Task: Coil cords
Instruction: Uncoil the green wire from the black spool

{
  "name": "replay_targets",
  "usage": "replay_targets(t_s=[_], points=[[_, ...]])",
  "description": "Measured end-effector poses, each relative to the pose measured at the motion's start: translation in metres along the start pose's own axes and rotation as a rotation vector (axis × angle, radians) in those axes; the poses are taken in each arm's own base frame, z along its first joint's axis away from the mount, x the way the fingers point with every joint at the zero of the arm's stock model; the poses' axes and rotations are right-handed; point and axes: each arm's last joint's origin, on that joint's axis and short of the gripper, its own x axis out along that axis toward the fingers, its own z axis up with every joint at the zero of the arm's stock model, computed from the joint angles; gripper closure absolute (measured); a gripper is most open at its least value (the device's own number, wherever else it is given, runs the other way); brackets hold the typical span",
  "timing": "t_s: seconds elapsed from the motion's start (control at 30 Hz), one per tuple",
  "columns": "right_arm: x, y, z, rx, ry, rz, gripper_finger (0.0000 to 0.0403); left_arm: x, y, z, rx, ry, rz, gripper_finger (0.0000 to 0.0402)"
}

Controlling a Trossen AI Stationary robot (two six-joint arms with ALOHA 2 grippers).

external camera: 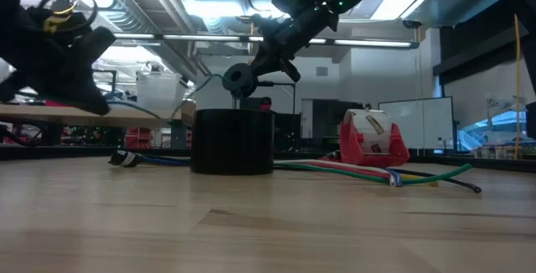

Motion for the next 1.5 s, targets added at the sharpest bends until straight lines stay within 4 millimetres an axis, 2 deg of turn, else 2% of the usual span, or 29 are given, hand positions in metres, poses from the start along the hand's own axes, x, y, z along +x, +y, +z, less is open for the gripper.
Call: replay_targets(t_s=[0.13,0.4,0.63,0.8,0.9,1.07,1.3,1.5], points=[[0.000,0.003,-0.006,0.046,0.077,0.090,0.0402,0.002,0.015,0.010,-0.039,-0.083,0.093,0.0401],[0.006,0.031,-0.033,-0.028,0.271,0.139,0.0402,0.014,0.017,0.019,-0.110,-0.140,0.162,0.0401],[0.004,0.051,-0.063,-0.101,0.501,0.117,0.0402,0.020,0.017,0.024,-0.159,-0.163,0.198,0.0401],[0.006,0.057,-0.069,-0.187,0.494,0.005,0.0402,0.021,0.009,0.035,-0.193,-0.257,0.152,0.0401],[0.007,0.055,-0.066,-0.215,0.453,-0.081,0.0402,0.020,0.000,0.047,-0.200,-0.345,0.105,0.0401],[0.009,0.050,-0.057,-0.227,0.371,-0.128,0.0402,0.011,-0.021,0.074,-0.163,-0.455,0.057,0.0401],[0.011,0.037,-0.054,-0.232,0.340,-0.263,0.0402,-0.021,-0.054,0.122,0.006,-0.488,0.045,0.0401],[0.010,0.026,-0.055,-0.199,0.349,-0.289,0.0402,-0.045,-0.066,0.157,0.101,-0.536,0.050,0.0401]])
